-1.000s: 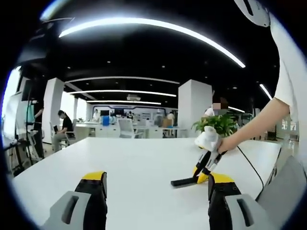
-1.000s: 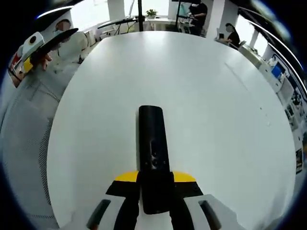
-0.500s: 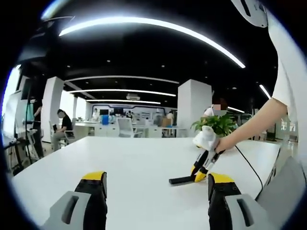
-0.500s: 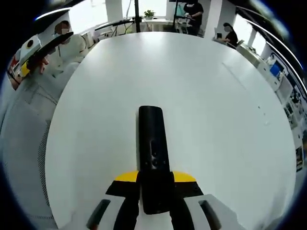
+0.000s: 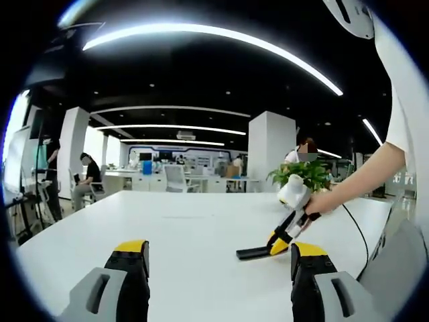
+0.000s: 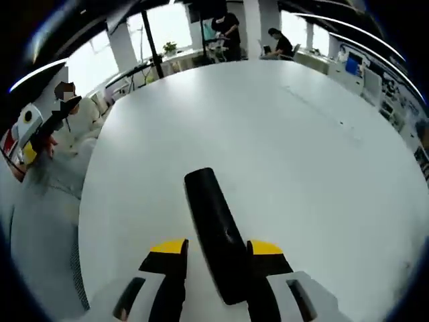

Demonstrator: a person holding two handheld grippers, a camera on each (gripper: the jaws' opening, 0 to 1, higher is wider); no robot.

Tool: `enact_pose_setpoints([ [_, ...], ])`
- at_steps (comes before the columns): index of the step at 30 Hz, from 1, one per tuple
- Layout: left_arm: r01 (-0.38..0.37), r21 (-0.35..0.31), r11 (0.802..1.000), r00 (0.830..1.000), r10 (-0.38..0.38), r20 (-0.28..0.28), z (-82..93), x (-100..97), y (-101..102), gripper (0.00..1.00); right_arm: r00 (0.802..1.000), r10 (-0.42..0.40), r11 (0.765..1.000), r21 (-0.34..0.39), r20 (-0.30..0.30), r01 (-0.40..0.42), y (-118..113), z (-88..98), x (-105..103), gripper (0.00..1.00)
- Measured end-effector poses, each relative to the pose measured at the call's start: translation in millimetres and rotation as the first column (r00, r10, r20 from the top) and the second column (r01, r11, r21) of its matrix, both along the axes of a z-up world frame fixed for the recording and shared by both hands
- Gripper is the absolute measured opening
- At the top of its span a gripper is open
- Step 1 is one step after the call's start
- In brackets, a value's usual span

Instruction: Press the specified remote control buttons in sequence, fully releasing each button before pressing the next.

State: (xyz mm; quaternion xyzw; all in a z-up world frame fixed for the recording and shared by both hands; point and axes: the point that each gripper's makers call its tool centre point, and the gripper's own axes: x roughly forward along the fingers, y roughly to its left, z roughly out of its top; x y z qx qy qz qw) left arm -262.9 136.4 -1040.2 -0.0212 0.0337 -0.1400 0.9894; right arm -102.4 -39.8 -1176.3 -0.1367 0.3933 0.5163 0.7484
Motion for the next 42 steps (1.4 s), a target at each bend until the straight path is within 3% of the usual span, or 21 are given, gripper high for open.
enact_pose_setpoints([
  [3,0.004,0.005,1.000,1.000,-0.004,0.006,0.7,0.1,-0.6,0.90,0.990,-0.140,0.986,0.098,0.025,0.137,-6.0,9.8,7.9,0.50],
  [7,0.007,0.007,1.000,1.000,-0.007,0.004,0.2,0.1,-1.1,0.90,0.975,-0.208,0.970,0.145,0.076,0.196,-11.5,18.2,5.5,0.69],
  [10,0.006,0.007,1.000,1.000,-0.006,0.003,-0.1,0.1,-1.0,0.90,0.962,-0.266,0.948,0.199,0.059,0.250,-11.5,25.3,-2.4,0.82],
  [15,0.007,0.006,1.000,1.000,-0.007,0.004,0.2,-0.3,-1.3,0.90,0.929,-0.371,0.883,0.315,0.010,0.349,-12.9,40.9,-11.0,0.91],
  [18,0.008,0.008,1.000,1.000,-0.008,0.002,0.0,-0.3,-1.6,0.90,0.907,-0.420,0.823,0.403,-0.041,0.400,-12.5,54.9,-18.2,0.96],
  [19,0.008,0.007,1.000,1.000,-0.008,0.003,0.2,-0.3,-1.5,0.90,0.899,-0.436,0.813,0.412,-0.038,0.412,-15.8,56.9,-16.8,0.98],
  [20,0.008,0.006,1.000,1.000,-0.008,0.003,0.2,-0.3,-1.4,0.90,0.890,-0.455,0.799,0.431,-0.021,0.418,-19.4,62.1,-16.9,0.99],
  [31,0.011,0.005,1.000,1.000,-0.011,0.000,-0.3,-0.3,-2.1,0.90,0.878,-0.476,0.786,0.468,0.040,0.405,-41.8,86.2,-43.7,0.99],
  [33,0.012,0.007,1.000,1.000,-0.012,-0.003,-0.9,-0.4,-2.3,0.90,0.868,-0.493,0.770,0.495,0.060,0.403,-48.3,94.1,-48.7,0.99],
  [38,0.010,0.006,1.000,1.000,-0.010,-0.001,-0.6,-0.4,-1.8,0.89,0.862,-0.500,0.774,0.490,0.084,0.401,-61.0,101.4,-65.2,0.99],
  [42,0.014,0.008,1.000,1.000,-0.014,-0.007,-1.6,-0.5,-2.3,0.88,0.849,-0.525,0.739,0.525,0.057,0.422,-68.0,108.7,-72.6,0.99],
])
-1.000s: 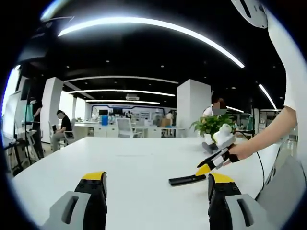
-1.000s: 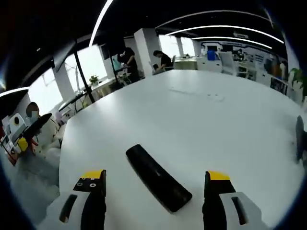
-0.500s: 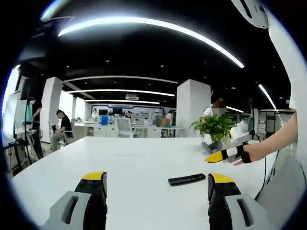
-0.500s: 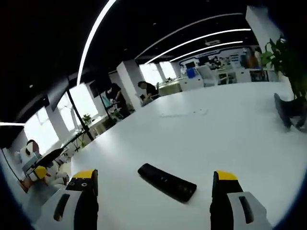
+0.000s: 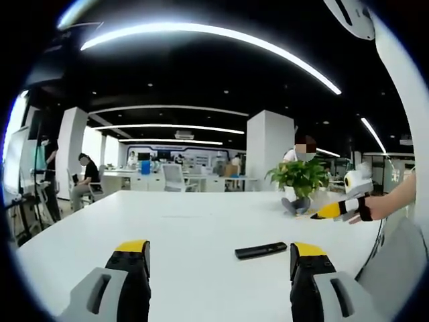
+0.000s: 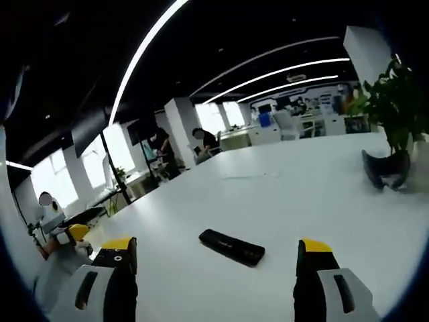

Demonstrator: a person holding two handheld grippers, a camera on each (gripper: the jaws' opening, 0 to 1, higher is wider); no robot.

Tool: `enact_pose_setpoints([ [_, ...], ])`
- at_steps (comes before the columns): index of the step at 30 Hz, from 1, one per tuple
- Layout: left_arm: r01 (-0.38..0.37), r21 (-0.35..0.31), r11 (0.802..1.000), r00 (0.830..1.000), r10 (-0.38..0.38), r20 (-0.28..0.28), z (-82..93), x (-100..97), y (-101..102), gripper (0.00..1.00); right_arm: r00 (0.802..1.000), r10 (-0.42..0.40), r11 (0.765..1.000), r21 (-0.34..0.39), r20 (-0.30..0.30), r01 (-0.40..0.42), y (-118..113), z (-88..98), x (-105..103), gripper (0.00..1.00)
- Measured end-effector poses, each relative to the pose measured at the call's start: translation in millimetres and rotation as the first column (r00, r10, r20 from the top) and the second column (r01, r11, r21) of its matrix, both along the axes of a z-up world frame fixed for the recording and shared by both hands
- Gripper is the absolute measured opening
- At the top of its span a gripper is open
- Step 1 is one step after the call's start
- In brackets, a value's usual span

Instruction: Press the specified remote control buttons in sequence, fully releasing each button before pressing the next.

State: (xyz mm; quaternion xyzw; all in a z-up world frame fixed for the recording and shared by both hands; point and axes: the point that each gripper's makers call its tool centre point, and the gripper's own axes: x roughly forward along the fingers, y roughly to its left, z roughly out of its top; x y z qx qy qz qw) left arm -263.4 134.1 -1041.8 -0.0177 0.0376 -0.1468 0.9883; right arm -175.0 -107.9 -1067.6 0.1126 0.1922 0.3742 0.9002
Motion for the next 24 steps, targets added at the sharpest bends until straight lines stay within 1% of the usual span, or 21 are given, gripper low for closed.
enact_pose_setpoints([
  [2,0.003,0.000,1.000,1.000,-0.003,-0.001,-0.2,-0.1,-0.5,0.87,1.000,-0.011,1.000,0.000,0.009,0.011,-3.5,2.7,-3.5,0.99],
  [6,-0.001,-0.002,1.000,1.000,0.001,-0.001,-0.1,0.0,0.3,0.87,0.999,-0.031,0.998,-0.050,0.035,0.032,-11.8,3.3,-12.2,0.99],
  [8,-0.003,-0.003,1.000,1.000,0.003,0.001,0.2,0.1,0.7,0.87,0.999,-0.031,0.998,-0.060,0.036,0.034,-17.0,0.6,-12.9,0.99],
  [12,-0.001,-0.002,1.000,1.000,0.001,-0.001,0.0,0.0,0.4,0.87,0.998,-0.041,0.995,-0.088,0.038,0.044,-20.1,-2.4,-26.0,0.99],
  [13,-0.001,-0.001,1.000,1.000,0.001,-0.001,0.0,0.0,0.5,0.87,0.998,-0.056,0.994,-0.097,0.034,0.059,-26.2,-6.2,-24.4,0.99],
  [17,0.002,-0.003,1.000,1.000,-0.002,-0.006,-0.9,-0.1,0.1,0.87,0.994,-0.103,0.991,-0.080,0.046,0.107,-33.3,-5.3,-27.4,0.99],
  [20,0.002,-0.001,1.000,1.000,-0.002,-0.006,-0.9,-0.1,0.1,0.87,0.990,-0.132,0.987,-0.088,0.043,0.135,-42.8,-7.4,-22.3,0.99],
  [22,0.003,-0.001,1.000,1.000,-0.003,-0.008,-1.2,-0.2,0.0,0.87,0.987,-0.153,0.984,-0.085,0.043,0.156,-44.9,-7.6,-24.9,0.99],
  [24,0.002,0.001,1.000,1.000,-0.002,-0.008,-1.4,-0.2,0.3,0.87,0.986,-0.163,0.983,-0.078,0.045,0.166,-45.5,-7.2,-31.8,0.99],
])
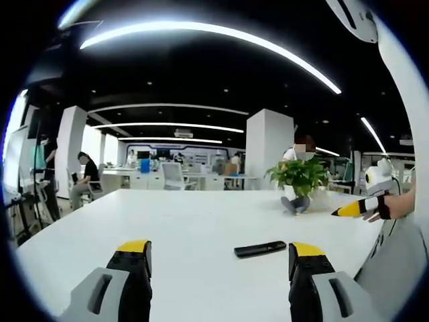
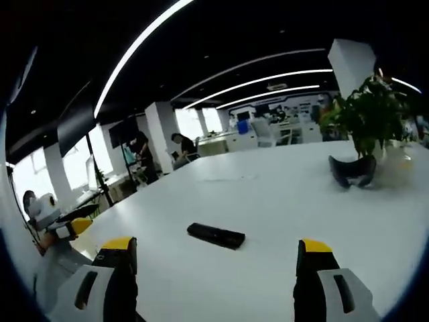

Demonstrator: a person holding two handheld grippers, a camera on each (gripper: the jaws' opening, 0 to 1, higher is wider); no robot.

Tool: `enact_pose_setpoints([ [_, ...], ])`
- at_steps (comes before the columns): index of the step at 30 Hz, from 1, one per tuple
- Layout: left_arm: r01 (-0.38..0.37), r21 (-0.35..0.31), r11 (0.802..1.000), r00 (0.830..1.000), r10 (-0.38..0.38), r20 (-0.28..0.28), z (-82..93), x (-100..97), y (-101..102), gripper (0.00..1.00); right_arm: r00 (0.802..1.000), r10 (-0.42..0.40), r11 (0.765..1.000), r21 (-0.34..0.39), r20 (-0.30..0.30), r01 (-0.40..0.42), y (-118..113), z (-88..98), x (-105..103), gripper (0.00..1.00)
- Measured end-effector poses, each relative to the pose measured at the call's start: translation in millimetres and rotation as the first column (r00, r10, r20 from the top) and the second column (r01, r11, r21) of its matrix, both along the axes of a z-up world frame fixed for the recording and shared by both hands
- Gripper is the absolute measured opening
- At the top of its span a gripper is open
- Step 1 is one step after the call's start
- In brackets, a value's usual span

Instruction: Press the specified remote control buttons in sequence, fully releasing each button before pressing the next.

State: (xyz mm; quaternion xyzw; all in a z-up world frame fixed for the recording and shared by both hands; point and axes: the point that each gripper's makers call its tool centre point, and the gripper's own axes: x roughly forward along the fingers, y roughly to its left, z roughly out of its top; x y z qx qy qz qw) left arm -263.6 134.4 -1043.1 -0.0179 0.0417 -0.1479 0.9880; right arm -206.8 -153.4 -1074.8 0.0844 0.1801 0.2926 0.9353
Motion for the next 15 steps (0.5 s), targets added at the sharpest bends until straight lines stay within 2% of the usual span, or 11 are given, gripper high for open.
enact_pose_setpoints([
  [3,-0.002,-0.001,1.000,1.000,0.002,-0.003,-0.6,0.0,0.4,0.87,1.000,-0.012,1.000,-0.009,-0.008,0.012,-1.0,-2.3,-10.2,0.99],
  [7,0.002,0.005,1.000,1.000,-0.002,-0.010,-2.0,0.2,-0.5,0.86,1.000,-0.025,0.999,-0.020,0.017,0.026,-3.6,-1.6,-17.7,0.99],
  [8,0.002,0.005,1.000,1.000,-0.002,-0.012,-2.3,0.2,-0.6,0.86,0.999,-0.023,0.999,-0.034,0.029,0.024,-4.2,-1.8,-16.9,0.99],
  [11,0.006,0.006,1.000,1.000,-0.005,-0.018,-3.3,0.0,-1.3,0.85,0.997,-0.023,0.989,-0.144,0.076,0.033,-9.1,-2.2,-12.4,0.99],
  [15,0.007,0.000,1.000,1.000,-0.007,-0.018,-3.2,-0.2,-2.2,0.85,0.996,-0.006,0.992,-0.128,0.088,0.017,-2.7,1.7,-16.0,0.99],
])
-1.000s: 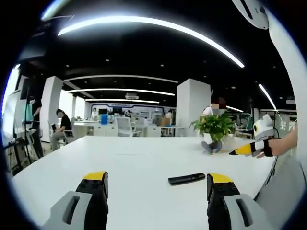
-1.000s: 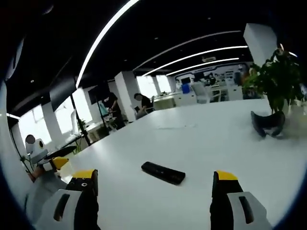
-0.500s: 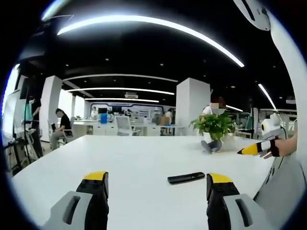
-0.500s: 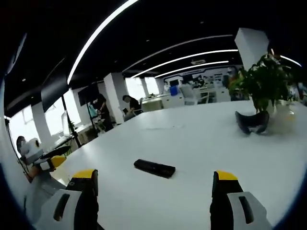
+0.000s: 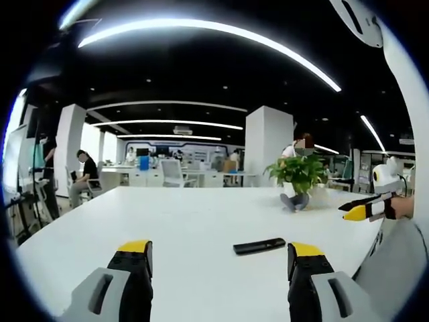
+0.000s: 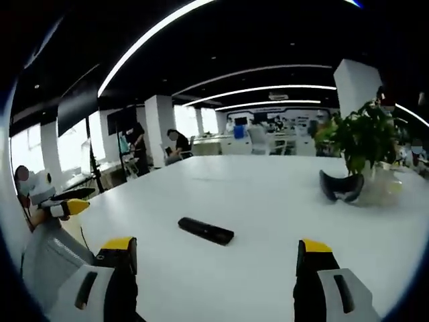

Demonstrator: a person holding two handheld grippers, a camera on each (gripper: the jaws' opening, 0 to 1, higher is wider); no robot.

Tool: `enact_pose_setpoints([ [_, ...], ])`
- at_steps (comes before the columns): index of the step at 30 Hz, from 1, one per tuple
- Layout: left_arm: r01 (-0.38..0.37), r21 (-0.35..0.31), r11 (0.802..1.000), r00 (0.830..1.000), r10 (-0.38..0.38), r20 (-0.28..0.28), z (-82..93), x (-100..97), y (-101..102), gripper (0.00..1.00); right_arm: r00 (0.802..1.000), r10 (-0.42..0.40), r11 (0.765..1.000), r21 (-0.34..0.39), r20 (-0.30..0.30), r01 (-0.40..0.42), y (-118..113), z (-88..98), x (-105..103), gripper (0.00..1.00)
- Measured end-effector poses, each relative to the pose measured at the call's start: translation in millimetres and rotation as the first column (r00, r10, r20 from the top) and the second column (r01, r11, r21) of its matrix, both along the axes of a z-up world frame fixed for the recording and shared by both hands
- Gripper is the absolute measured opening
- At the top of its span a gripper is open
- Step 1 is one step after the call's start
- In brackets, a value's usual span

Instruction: Press the specified remote control buttons in sequence, fully releasing each button before pressing the next.

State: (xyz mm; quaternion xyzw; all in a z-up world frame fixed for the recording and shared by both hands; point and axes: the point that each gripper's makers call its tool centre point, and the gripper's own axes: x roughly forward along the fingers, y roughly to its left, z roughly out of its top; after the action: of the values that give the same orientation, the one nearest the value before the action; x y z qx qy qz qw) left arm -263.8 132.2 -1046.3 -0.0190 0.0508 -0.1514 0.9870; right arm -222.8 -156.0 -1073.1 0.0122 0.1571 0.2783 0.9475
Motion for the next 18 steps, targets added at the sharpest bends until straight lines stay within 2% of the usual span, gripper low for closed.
enact_pose_setpoints([
  [4,0.004,0.005,1.000,1.000,-0.004,-0.006,-1.2,-0.2,-1.0,0.85,1.000,0.019,0.999,-0.028,-0.017,-0.020,2.4,-5.4,-2.3,0.99],
  [11,0.004,0.005,1.000,1.000,-0.004,-0.009,-1.8,-0.3,-1.1,0.85,1.000,0.002,1.000,-0.007,-0.017,-0.002,-1.4,-3.1,-1.2,0.98],
  [18,0.007,0.006,1.000,1.000,-0.007,-0.010,-2.2,-0.3,-1.7,0.85,1.000,-0.003,1.000,-0.023,-0.019,0.003,-2.7,-3.4,-1.2,0.97],
])
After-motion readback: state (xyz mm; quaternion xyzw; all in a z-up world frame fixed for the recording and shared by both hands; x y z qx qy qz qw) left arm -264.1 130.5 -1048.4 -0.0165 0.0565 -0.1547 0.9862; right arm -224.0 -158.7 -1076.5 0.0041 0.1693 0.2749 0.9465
